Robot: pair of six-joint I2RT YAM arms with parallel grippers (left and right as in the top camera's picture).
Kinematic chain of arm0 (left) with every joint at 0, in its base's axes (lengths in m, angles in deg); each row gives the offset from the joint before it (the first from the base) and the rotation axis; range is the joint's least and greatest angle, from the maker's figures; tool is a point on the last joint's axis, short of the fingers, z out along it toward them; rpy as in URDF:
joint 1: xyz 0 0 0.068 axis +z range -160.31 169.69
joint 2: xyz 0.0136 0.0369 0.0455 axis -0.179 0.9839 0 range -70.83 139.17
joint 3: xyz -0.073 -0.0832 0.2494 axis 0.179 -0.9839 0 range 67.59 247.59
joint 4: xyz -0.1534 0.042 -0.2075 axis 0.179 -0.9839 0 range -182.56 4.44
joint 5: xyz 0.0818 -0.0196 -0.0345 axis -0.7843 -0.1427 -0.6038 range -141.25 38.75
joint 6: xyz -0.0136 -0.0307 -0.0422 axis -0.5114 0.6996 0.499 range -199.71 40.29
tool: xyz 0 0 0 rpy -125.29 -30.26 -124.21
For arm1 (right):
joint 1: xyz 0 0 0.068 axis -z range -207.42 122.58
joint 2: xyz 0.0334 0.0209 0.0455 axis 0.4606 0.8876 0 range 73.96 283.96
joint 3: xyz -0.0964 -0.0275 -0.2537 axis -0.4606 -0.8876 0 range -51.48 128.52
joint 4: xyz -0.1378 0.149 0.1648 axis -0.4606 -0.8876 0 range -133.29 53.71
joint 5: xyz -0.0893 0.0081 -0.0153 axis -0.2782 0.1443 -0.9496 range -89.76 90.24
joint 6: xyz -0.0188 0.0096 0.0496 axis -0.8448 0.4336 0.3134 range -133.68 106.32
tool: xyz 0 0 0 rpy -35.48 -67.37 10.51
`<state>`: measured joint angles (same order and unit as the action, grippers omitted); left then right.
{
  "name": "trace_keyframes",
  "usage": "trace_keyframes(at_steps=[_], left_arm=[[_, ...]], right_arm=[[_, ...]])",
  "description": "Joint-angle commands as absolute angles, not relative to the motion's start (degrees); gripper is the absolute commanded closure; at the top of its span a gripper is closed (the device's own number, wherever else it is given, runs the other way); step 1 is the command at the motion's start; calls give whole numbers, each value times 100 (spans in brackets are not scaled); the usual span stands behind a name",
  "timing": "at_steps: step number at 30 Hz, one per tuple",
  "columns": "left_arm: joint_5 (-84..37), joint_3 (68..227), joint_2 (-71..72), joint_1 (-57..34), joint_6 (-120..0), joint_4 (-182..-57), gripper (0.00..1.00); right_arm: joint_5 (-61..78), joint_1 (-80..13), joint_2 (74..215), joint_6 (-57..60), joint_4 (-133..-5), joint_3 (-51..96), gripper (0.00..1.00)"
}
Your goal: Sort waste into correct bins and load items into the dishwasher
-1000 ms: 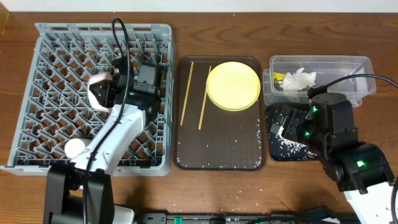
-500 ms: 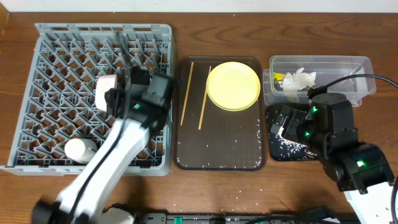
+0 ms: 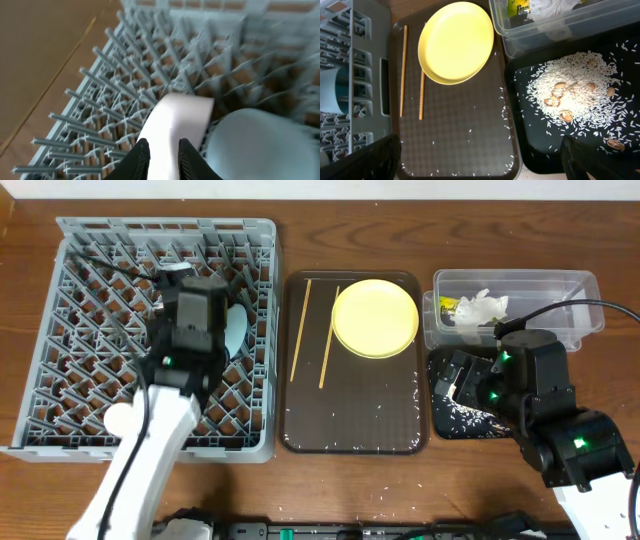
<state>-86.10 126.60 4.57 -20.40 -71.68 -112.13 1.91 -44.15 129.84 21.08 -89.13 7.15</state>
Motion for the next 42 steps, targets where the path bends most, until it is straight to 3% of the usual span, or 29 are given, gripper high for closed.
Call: trace_keyframes(at_steps=[1,14,16,18,23,27,32,37,41,42], left_arm=[[-8774,12716,962,-1802,-7262,-11178,79],[-8081,12719,571,-1815,-6484,-12876,80],[-7751,12743,306,-1815,-6482,-12882,60],[-7255,12802,-13,-1815,-6482,-12885,53],[-5978,12902,-1228,-1815,-6504,-12834,45],[-6090,12902,-1565,-1810,-6622,-12819,44],[-6068,12885,-1014,-1810,-6635,-12832,45],[-5633,12885,-76,-1815,-6759,-12856,65],[-5572,12944,105,-1815,-6593,-13053,63],[-5360,13016,-68,-1815,-6587,-13057,56]], right_arm=[[220,-4389,12986,2143,-8920,734,1],[218,-4389,12986,2143,-8882,734,1],[213,-4389,12986,2141,-8913,734,1],[178,-4389,12986,2143,-8909,734,1],[178,-4389,12990,2010,-8832,734,1],[180,-4389,13067,1927,-8821,734,1],[218,-4389,13237,1931,-8817,734,1],[349,-4394,13334,1927,-8837,734,1],[604,-4396,13336,1363,-8670,734,1],[1096,-4400,13355,781,-8456,734,3]])
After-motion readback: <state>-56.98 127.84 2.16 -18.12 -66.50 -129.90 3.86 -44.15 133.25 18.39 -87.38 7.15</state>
